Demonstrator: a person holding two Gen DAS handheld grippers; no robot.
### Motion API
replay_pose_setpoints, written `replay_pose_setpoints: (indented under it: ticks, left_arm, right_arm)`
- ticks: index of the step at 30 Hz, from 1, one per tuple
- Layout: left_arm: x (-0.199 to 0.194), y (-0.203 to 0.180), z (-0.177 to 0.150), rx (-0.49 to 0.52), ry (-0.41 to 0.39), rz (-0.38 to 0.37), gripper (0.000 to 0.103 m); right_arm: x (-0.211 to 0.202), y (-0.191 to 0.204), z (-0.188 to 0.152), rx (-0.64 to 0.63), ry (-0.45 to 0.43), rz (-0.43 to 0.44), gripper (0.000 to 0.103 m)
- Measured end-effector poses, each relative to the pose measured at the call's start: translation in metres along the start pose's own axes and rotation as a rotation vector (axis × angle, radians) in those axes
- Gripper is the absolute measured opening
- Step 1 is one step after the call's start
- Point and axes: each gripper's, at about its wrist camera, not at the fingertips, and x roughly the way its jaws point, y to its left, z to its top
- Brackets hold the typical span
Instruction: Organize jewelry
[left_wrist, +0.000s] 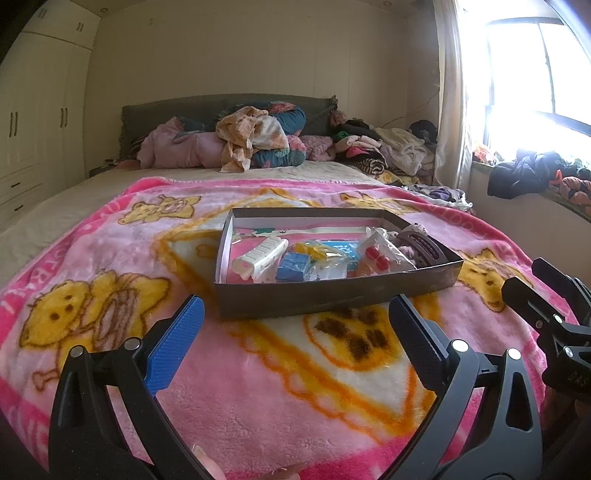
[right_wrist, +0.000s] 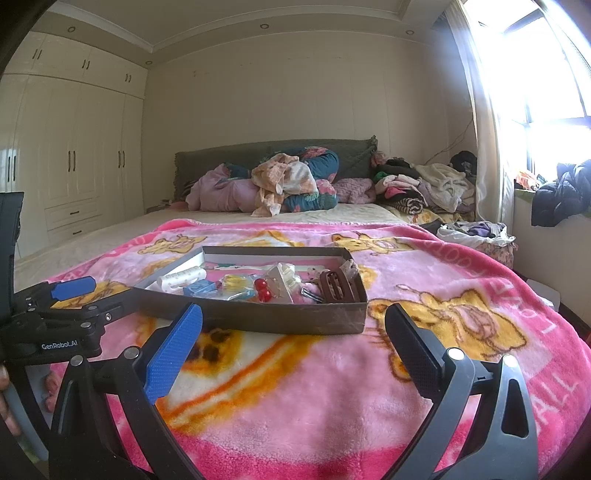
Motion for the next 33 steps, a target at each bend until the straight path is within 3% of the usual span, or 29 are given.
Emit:
replay_pose_setpoints:
  ticks: [33]
  left_arm:
    - [0.0006, 0.0052, -0.0019, -0.010, 0.010, 0.001, 0.091]
  right_arm:
    - [0.0006, -0.0004, 0.0005, -0.003, 0.001, 0.002, 0.097]
